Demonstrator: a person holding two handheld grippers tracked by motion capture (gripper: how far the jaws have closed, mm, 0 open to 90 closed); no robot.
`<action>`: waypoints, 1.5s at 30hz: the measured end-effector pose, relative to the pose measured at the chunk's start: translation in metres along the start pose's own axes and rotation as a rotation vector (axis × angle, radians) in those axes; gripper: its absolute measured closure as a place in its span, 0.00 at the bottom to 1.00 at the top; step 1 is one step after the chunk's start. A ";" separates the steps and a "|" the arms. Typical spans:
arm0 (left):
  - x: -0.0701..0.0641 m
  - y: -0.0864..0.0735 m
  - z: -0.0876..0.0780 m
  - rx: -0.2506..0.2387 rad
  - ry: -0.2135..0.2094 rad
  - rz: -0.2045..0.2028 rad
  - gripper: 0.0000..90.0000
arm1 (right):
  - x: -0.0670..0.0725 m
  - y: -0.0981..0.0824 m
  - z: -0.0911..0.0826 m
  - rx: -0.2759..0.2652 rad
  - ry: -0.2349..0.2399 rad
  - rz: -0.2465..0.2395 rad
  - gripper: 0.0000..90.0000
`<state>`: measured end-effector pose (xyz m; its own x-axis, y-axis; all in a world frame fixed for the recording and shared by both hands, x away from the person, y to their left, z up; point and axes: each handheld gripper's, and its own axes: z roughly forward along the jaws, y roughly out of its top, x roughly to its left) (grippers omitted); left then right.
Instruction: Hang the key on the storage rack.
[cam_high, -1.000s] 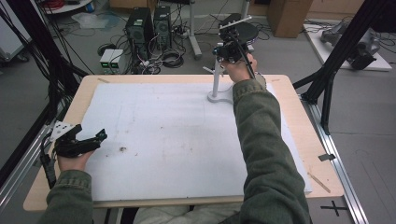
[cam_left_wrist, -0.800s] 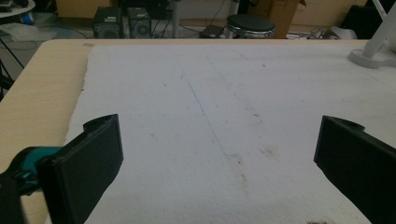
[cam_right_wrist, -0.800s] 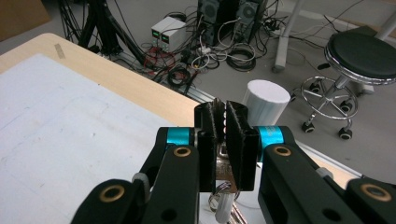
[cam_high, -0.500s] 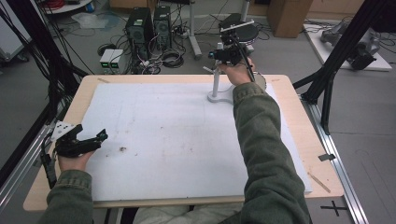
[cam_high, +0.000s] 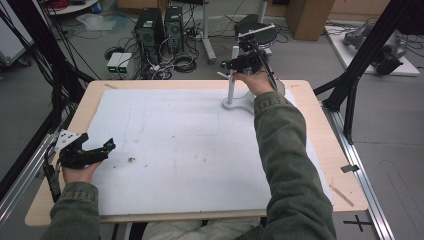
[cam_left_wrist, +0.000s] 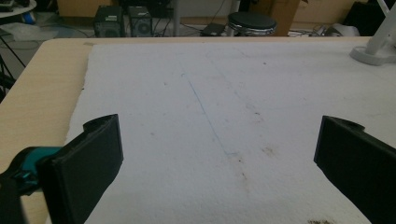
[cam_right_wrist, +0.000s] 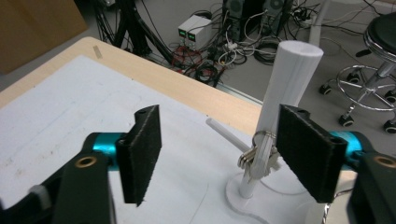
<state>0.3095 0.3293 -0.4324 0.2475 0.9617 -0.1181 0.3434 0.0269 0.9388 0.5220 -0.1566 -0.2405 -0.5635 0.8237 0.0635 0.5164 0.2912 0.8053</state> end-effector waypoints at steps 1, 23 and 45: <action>0.000 0.000 0.000 -0.001 0.000 -0.001 0.02 | 0.001 -0.001 -0.001 0.003 -0.001 -0.002 0.31; 0.000 0.001 0.001 -0.006 -0.010 -0.012 0.02 | -0.001 -0.033 -0.014 0.094 -0.006 0.025 0.01; -0.001 0.001 0.000 -0.003 -0.003 0.000 0.02 | 0.002 -0.066 -0.042 0.057 -0.019 0.031 0.01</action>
<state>0.3096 0.3285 -0.4316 0.2503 0.9608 -0.1188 0.3401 0.0275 0.9400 0.4598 -0.1945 -0.2688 -0.5344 0.8418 0.0761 0.5697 0.2923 0.7681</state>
